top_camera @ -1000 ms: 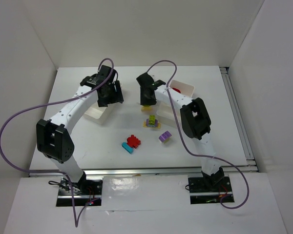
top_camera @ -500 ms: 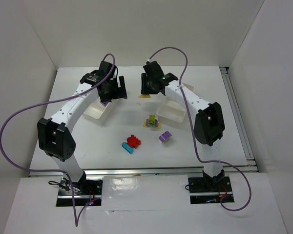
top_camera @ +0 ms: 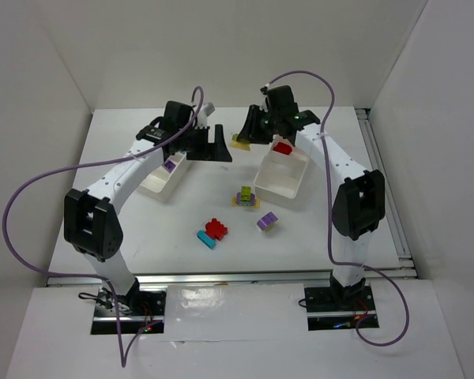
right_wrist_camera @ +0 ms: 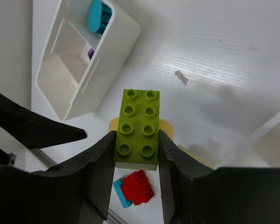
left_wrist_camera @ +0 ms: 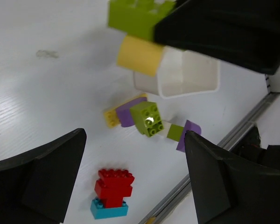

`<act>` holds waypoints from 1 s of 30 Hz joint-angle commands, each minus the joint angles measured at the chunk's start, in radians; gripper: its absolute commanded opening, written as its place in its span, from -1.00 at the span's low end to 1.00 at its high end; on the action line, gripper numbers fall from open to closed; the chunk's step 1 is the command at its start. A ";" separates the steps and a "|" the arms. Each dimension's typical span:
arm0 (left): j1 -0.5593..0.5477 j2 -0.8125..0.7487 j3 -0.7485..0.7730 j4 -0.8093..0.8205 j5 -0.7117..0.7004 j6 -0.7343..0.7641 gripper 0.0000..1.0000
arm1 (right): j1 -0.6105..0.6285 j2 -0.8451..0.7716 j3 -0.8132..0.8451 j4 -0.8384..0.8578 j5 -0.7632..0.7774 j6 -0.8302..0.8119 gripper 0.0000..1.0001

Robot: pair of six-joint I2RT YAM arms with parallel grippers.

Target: Sort the legos into containers by color

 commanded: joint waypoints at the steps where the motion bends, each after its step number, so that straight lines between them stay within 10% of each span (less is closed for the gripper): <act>1: -0.020 -0.011 0.034 0.121 0.123 0.016 0.94 | 0.013 -0.056 -0.006 0.019 -0.096 0.017 -0.46; 30: -0.045 0.134 0.125 0.210 0.049 -0.044 0.19 | 0.004 -0.093 -0.058 0.037 -0.162 0.046 -0.46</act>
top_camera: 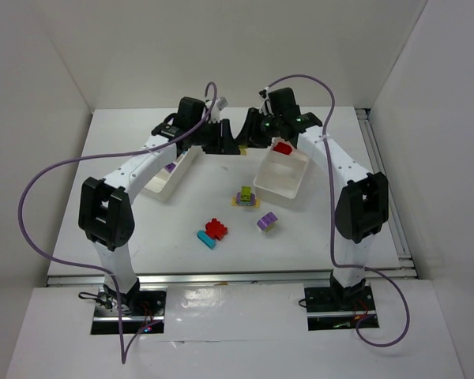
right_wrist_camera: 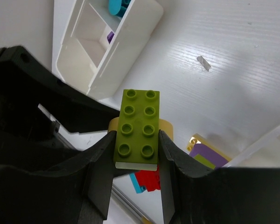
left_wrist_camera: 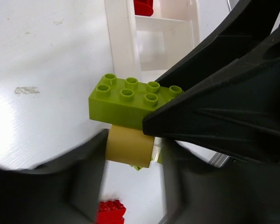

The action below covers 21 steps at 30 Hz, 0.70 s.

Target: Sort the legos into containers by color

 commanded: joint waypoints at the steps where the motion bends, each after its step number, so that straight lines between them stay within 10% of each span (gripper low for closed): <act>1: 0.001 0.008 0.024 0.077 -0.005 0.001 0.01 | 0.001 -0.056 -0.009 0.025 -0.043 0.010 -0.46; 8: 0.012 -0.003 0.024 0.086 -0.002 -0.009 -1.00 | -0.008 -0.067 -0.038 0.005 -0.043 0.010 -0.46; 21: 0.040 -0.153 -0.171 -0.078 -0.091 0.057 -1.00 | -0.130 -0.122 -0.012 0.074 0.000 0.037 -0.46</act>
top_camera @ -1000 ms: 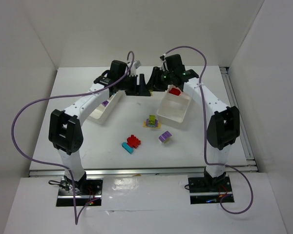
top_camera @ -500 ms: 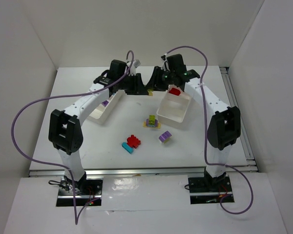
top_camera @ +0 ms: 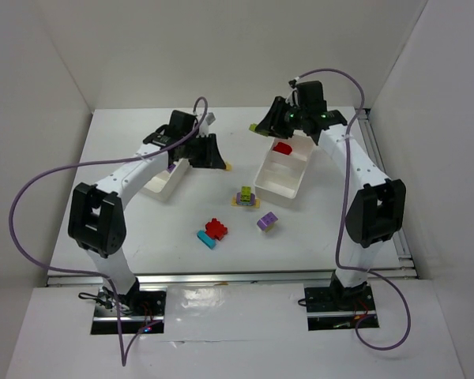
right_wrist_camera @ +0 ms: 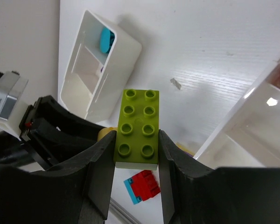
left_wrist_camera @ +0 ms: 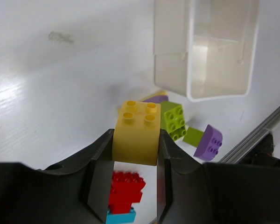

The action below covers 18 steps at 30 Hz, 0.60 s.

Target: Sort the legos into containers by color

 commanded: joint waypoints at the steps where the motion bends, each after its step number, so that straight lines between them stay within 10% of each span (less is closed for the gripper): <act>1: 0.004 -0.091 -0.017 -0.059 -0.057 0.033 -1.00 | -0.009 -0.037 0.038 0.045 -0.003 0.011 -0.46; 9: 0.220 -0.197 -0.026 -0.385 -0.409 -0.111 -1.00 | -0.009 -0.056 -0.018 0.016 0.081 -0.021 -0.46; 18: 0.293 -0.169 -0.061 -0.379 -0.593 -0.261 -1.00 | -0.009 -0.046 -0.050 -0.010 0.101 -0.062 -0.46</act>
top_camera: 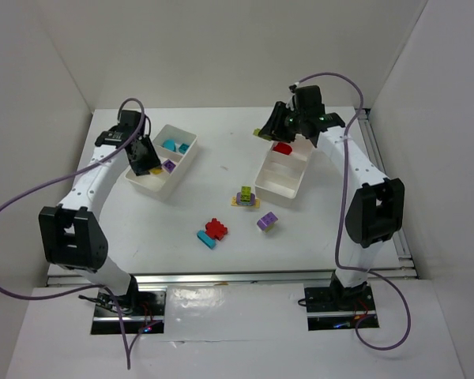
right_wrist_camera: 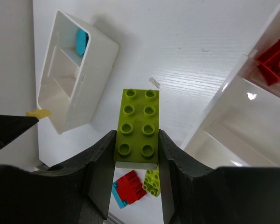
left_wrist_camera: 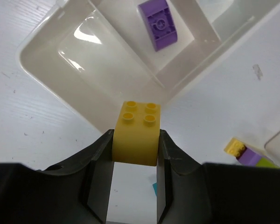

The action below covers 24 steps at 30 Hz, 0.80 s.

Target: Sort the legos into containers by color

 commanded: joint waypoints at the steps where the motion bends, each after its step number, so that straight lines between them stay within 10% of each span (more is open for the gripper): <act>1: 0.007 0.045 0.019 -0.015 -0.111 -0.076 -1.00 | 0.004 -0.046 -0.017 -0.019 0.035 -0.034 -0.46; 8: 0.016 0.127 0.056 -0.071 -0.211 -0.136 -0.89 | -0.014 -0.108 -0.078 -0.136 0.236 -0.095 -0.42; 12: 0.016 0.151 0.079 -0.071 -0.193 -0.136 0.69 | -0.036 -0.131 -0.120 -0.136 0.259 -0.106 -0.42; 24: -0.134 0.142 0.310 -0.071 -0.150 -0.038 0.95 | -0.045 -0.040 -0.108 -0.157 0.265 -0.155 -0.39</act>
